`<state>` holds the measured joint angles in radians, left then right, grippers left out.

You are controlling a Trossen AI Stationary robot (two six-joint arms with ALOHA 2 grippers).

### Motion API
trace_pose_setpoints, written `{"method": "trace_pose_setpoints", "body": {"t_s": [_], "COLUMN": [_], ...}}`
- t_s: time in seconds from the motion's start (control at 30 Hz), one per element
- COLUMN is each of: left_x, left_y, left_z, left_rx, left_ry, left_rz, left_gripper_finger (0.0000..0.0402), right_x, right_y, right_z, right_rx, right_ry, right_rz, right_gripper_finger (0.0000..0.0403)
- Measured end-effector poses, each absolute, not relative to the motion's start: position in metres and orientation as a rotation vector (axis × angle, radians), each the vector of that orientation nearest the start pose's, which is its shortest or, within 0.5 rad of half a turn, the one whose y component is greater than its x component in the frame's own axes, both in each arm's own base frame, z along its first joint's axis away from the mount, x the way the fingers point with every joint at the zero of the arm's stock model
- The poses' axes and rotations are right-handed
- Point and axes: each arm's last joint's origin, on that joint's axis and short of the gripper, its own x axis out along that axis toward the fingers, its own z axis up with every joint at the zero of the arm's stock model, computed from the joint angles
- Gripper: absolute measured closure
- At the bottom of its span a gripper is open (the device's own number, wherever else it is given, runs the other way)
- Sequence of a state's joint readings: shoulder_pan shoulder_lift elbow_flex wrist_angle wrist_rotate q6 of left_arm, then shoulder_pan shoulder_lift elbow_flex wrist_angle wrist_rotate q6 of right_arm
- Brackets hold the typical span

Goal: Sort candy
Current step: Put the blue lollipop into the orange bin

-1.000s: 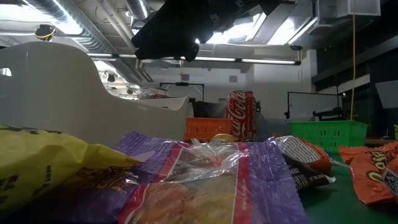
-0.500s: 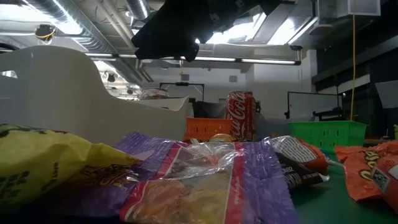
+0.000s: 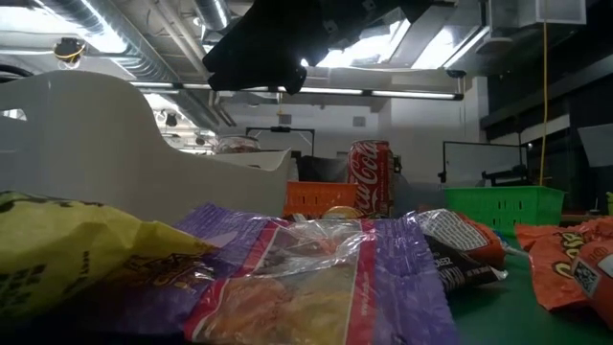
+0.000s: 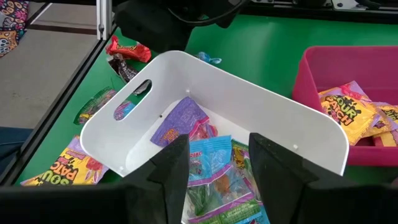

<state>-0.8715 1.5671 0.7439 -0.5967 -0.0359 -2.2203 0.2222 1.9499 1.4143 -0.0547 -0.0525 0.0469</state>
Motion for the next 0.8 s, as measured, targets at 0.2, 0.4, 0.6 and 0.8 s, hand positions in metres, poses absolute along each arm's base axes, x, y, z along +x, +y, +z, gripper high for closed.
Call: {"method": "trace_pose_setpoints", "body": {"t_s": [0.2, 0.4, 0.6, 0.8], "left_x": [0.162, 0.165, 0.165, 0.168], "left_y": [-0.189, -0.192, -0.192, -0.19], "left_z": [0.143, 0.154, 0.155, 0.156], "left_rx": [-1.118, -1.093, -1.091, -1.053], "left_ry": [1.237, 1.193, 1.182, 1.053], "left_rz": [0.94, 0.949, 0.947, 0.917], "left_gripper_finger": [0.0401, 0.0401, 0.0401, 0.0401], "right_x": [0.428, 0.426, 0.416, 0.41], "right_y": [0.098, 0.098, 0.096, 0.094], "right_z": [0.222, 0.225, 0.241, 0.251], "right_rx": [-0.003, 0.0, -0.003, -0.033], "right_ry": [0.596, 0.602, 0.617, 0.61], "right_rz": [0.26, 0.271, 0.267, 0.27], "right_gripper_finger": [0.0237, 0.0237, 0.0237, 0.0237]}}
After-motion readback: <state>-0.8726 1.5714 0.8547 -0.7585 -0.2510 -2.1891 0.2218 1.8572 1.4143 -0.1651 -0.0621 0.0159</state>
